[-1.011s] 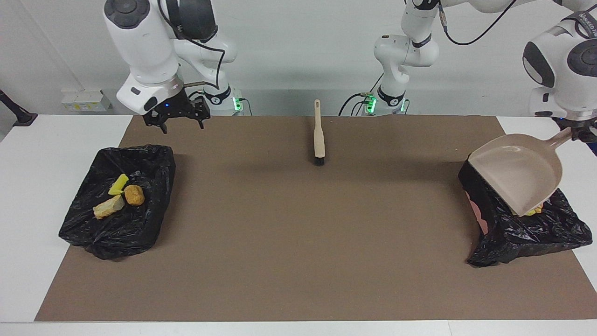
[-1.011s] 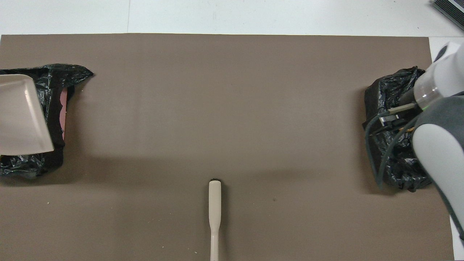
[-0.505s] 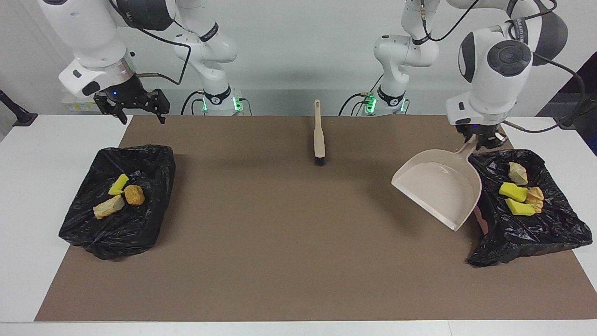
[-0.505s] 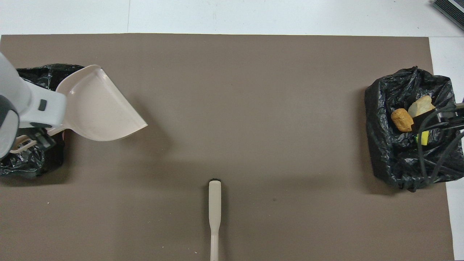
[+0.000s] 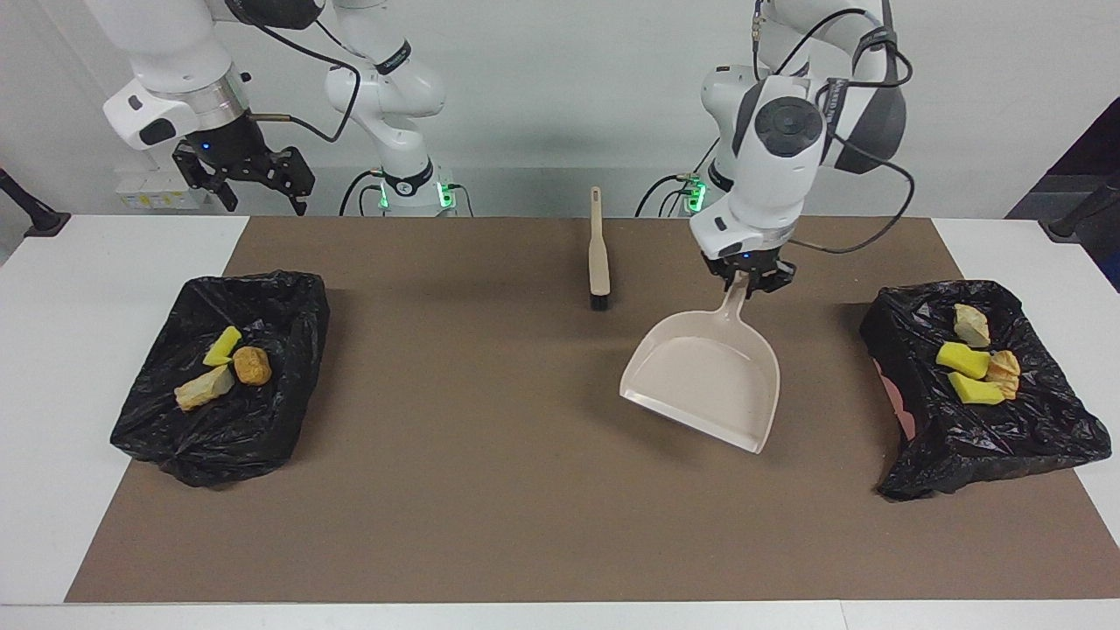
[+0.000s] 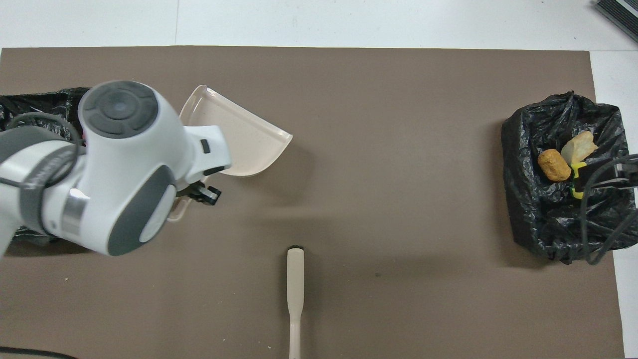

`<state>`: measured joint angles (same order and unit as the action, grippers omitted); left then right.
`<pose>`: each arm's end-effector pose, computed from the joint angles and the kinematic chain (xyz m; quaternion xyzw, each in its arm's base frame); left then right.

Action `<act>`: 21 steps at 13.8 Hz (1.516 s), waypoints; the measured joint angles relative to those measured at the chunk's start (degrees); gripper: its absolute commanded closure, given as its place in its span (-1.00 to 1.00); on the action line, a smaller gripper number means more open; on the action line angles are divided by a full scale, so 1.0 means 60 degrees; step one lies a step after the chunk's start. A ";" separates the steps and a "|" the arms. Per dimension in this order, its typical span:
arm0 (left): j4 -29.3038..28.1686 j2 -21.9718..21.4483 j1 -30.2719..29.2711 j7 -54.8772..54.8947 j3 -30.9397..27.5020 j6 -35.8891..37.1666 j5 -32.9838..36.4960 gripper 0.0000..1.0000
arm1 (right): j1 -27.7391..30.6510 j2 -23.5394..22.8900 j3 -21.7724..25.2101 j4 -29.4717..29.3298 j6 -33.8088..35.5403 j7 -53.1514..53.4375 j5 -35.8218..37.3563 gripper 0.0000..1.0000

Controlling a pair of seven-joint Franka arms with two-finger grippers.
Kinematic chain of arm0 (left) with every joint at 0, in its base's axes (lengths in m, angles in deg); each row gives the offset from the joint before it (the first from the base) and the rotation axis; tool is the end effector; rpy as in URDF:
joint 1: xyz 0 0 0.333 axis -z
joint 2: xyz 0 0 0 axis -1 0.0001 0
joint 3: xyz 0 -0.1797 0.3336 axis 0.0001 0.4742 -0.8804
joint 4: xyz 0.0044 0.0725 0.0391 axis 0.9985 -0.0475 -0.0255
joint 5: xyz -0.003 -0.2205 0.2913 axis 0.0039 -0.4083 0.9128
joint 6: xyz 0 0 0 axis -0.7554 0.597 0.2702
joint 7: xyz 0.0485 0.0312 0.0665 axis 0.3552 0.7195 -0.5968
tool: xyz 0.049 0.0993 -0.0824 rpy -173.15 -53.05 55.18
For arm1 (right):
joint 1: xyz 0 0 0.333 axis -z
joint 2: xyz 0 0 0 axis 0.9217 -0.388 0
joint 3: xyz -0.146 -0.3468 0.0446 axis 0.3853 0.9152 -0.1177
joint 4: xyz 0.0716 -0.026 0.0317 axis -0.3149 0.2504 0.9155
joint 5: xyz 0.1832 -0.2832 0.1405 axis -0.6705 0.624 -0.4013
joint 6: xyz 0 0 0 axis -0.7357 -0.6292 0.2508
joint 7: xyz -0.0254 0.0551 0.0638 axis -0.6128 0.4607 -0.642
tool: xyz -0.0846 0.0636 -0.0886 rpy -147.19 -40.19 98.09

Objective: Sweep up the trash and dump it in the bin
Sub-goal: 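Lower the dustpan onto the table center and open the left gripper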

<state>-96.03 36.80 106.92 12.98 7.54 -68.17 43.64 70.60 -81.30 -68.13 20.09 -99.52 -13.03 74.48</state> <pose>0.5139 -0.2479 0.5128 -0.9689 0.2367 0.0523 0.0498 0.4969 -0.0272 0.6707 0.9986 -0.0284 -0.0403 0.0185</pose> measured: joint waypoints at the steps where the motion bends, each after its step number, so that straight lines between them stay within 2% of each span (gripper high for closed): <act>1: -0.0006 0.0349 0.0002 -0.0903 0.0363 -0.0577 -0.0108 1.00 | 0.0001 0.0076 0.0024 0.0201 -0.0189 0.0002 -0.0102 -1.00; 3: -0.0014 0.1039 0.0001 -0.2791 0.0854 -0.1964 -0.0604 1.00 | 0.0001 0.0270 0.0041 0.0585 -0.0512 0.0002 -0.0220 -1.00; 5: -0.0013 0.1560 0.0000 -0.3890 0.1180 -0.2985 -0.0812 1.00 | -0.0002 0.0390 0.0040 0.0749 -0.0568 0.0002 -0.0287 -1.00; 13: 0.0300 0.2482 0.0072 -0.5151 0.1674 -0.3285 -0.0591 1.00 | -0.0083 0.0446 -0.0018 0.0789 -0.0624 0.0002 -0.0305 -1.00; 14: 0.0513 0.2673 0.0121 -0.5423 0.1676 -0.3300 -0.0482 0.85 | -0.0084 0.0446 -0.0017 0.0789 -0.0624 0.0002 -0.0305 -1.00; 16: 0.0776 0.2873 0.0147 -0.5596 0.1690 -0.3375 -0.0426 -0.15 | -0.0083 0.0446 -0.0012 0.0789 -0.0624 0.0002 -0.0305 -1.00; 18: 0.0865 0.2893 0.0148 -0.5616 0.1695 -0.3381 -0.0384 -1.00 | -0.0083 0.0446 -0.0010 0.0789 -0.0624 0.0002 -0.0305 -1.00; 21: 0.0873 0.2885 0.0149 -0.5626 0.1701 -0.3321 -0.0293 -1.00 | -0.0084 0.0446 -0.0010 0.0789 -0.0624 0.0002 -0.0305 -1.00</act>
<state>-90.79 54.11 107.82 -20.78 17.75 -88.10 41.89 70.10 -78.62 -68.19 24.82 -103.27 -13.02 72.65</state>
